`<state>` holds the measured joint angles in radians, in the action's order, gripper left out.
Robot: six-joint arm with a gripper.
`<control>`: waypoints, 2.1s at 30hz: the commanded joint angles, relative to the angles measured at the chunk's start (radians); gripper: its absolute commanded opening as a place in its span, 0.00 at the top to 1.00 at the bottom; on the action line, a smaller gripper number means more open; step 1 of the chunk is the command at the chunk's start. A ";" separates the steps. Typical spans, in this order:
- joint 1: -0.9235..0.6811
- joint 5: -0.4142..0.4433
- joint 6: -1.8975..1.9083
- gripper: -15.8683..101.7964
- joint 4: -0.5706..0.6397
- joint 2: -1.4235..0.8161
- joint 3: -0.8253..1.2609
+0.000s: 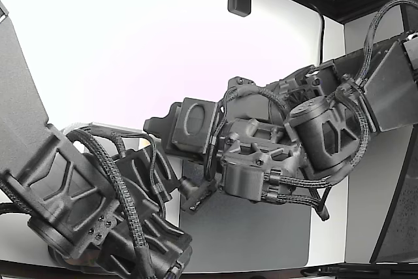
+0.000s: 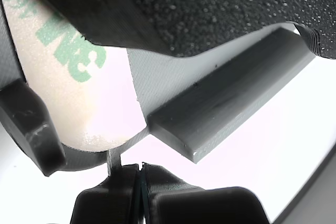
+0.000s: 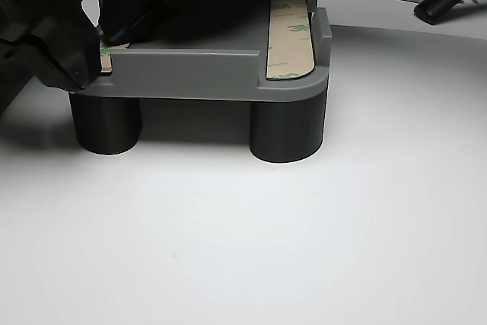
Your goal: Peel off protective film from adhesive tape.
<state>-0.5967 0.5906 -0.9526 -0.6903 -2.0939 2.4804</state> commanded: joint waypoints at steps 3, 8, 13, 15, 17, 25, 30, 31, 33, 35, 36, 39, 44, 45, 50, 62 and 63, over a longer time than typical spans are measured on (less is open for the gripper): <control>0.003 -0.002 0.006 0.96 -0.015 -0.023 -0.040; -0.005 -0.005 0.018 0.96 -0.032 -0.023 -0.051; -0.012 -0.005 0.031 0.96 -0.052 -0.023 -0.058; -0.012 -0.005 0.032 0.96 -0.054 -0.023 -0.058; -0.014 -0.005 0.032 0.96 -0.054 -0.023 -0.058; -0.017 0.003 0.028 0.96 -0.052 -0.020 -0.061; -0.020 0.008 0.026 0.96 -0.051 -0.018 -0.063; -0.020 0.008 0.026 0.96 -0.051 -0.018 -0.063; -0.023 0.009 0.026 0.96 -0.051 -0.018 -0.064; -0.026 0.011 0.028 0.96 -0.054 -0.018 -0.069; -0.029 0.012 0.028 0.96 -0.054 -0.017 -0.071; -0.031 0.015 0.029 0.96 -0.057 -0.012 -0.077; -0.037 0.018 0.038 0.96 -0.058 -0.003 -0.080; -0.038 0.020 0.040 0.96 -0.060 0.000 -0.081; -0.046 0.028 0.044 0.96 -0.072 0.021 -0.100; -0.069 0.046 0.061 0.96 -0.084 0.055 -0.123; -0.069 0.046 0.061 0.96 -0.084 0.057 -0.123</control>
<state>-0.6719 0.6320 -0.8928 -0.7762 -2.0218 2.3884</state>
